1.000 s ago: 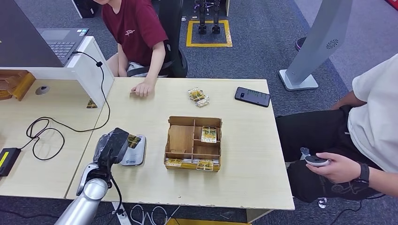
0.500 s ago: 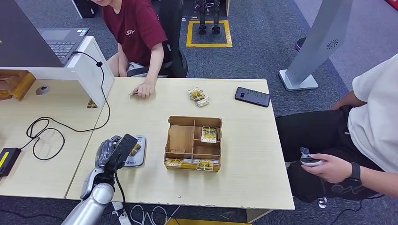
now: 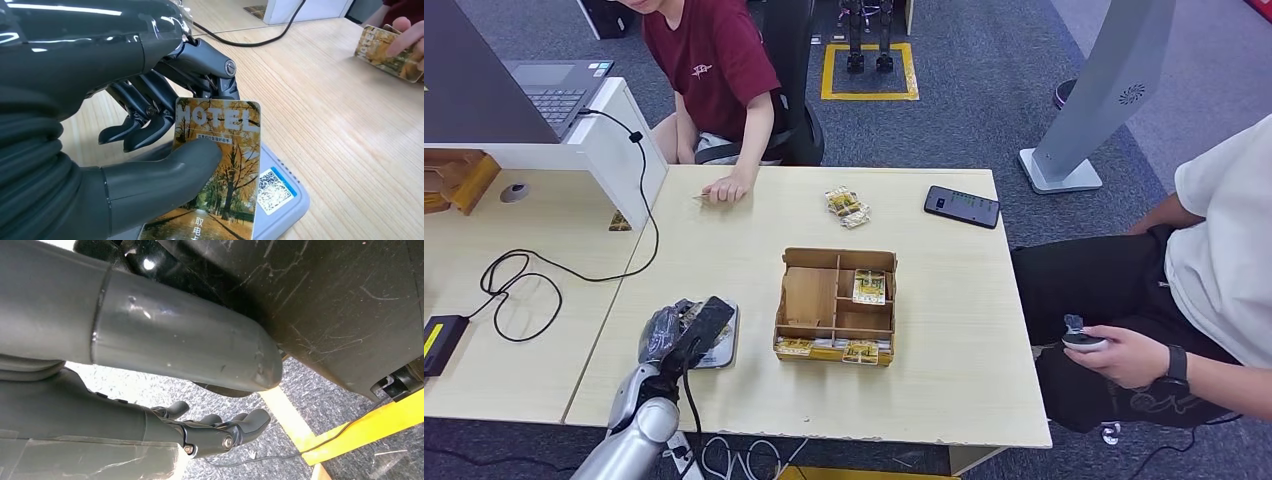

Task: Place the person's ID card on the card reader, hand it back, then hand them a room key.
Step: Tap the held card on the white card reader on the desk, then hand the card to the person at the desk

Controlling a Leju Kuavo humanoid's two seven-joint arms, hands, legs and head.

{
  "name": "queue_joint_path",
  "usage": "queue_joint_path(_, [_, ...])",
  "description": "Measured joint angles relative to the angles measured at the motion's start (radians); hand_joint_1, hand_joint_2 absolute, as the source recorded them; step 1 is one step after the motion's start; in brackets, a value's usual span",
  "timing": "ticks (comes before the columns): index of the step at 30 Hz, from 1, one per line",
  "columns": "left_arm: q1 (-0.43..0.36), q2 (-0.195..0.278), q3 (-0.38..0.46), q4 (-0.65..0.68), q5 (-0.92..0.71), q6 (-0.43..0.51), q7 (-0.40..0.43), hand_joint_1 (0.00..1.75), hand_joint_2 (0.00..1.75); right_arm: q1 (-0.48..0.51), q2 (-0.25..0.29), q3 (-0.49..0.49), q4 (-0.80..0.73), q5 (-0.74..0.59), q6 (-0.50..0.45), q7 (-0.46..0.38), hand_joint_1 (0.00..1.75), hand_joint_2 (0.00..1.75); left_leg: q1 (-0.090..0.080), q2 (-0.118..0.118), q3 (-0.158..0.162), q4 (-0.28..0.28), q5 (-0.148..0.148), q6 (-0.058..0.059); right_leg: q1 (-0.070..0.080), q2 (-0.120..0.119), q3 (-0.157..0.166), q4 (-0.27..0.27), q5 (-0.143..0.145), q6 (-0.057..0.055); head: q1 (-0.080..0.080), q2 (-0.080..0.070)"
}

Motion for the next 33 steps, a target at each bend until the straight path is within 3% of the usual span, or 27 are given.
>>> queue_joint_path(10, [0.002, -0.013, 0.000, 0.012, 0.014, 0.010, -0.049, 1.75, 1.75, 0.000, -0.001, 0.000, 0.000, 0.012, 0.000, -0.002, 0.00, 0.00, 0.000, 0.000, 0.000, 0.000, 0.001, 0.000, 0.000, -0.001, 0.001, 0.000, 0.000, 0.000, 0.000, 0.000])
queue_joint_path(14, [0.015, -0.012, 0.000, -0.046, 0.088, 0.035, -0.153, 1.75, 1.75, 0.000, -0.002, 0.000, 0.000, 0.013, 0.001, 0.000, 0.00, 0.00, 0.000, 0.000, 0.000, 0.000, 0.001, -0.001, 0.000, -0.001, 0.001, 0.000, 0.000, 0.000, 0.000, 0.000])
queue_joint_path(18, [0.019, -0.010, 0.000, -0.155, 0.059, 0.134, -0.230, 1.75, 1.75, 0.000, -0.003, 0.000, 0.000, 0.016, 0.013, -0.001, 0.00, 0.00, 0.000, -0.001, 0.000, 0.000, 0.001, -0.001, 0.000, -0.001, 0.001, 0.000, 0.000, 0.000, 0.000, 0.000])
queue_joint_path(23, [0.011, -0.002, 0.000, -0.244, -0.094, 0.294, -0.296, 1.75, 1.75, -0.005, -0.003, 0.006, 0.000, 0.031, 0.033, -0.003, 0.00, 0.00, 0.000, -0.001, 0.000, 0.000, 0.001, -0.001, 0.000, -0.001, 0.000, 0.000, 0.000, 0.000, 0.000, 0.000])
queue_joint_path(27, [0.003, 0.012, 0.000, -0.267, -0.192, 0.352, -0.313, 1.75, 1.75, -0.013, -0.003, 0.010, -0.004, 0.036, 0.045, 0.000, 0.00, 0.00, 0.000, -0.001, 0.000, 0.000, 0.001, -0.001, 0.000, 0.000, 0.000, 0.000, 0.001, 0.000, 0.000, 0.000])
queue_joint_path(33, [-0.019, 0.038, 0.000, -0.265, -0.574, 0.375, -0.233, 1.75, 1.75, -0.025, -0.004, 0.019, -0.008, 0.053, 0.071, 0.014, 0.00, 0.00, 0.000, -0.001, 0.000, 0.000, 0.001, -0.001, 0.000, -0.001, 0.000, 0.000, 0.001, -0.001, 0.000, 0.000])
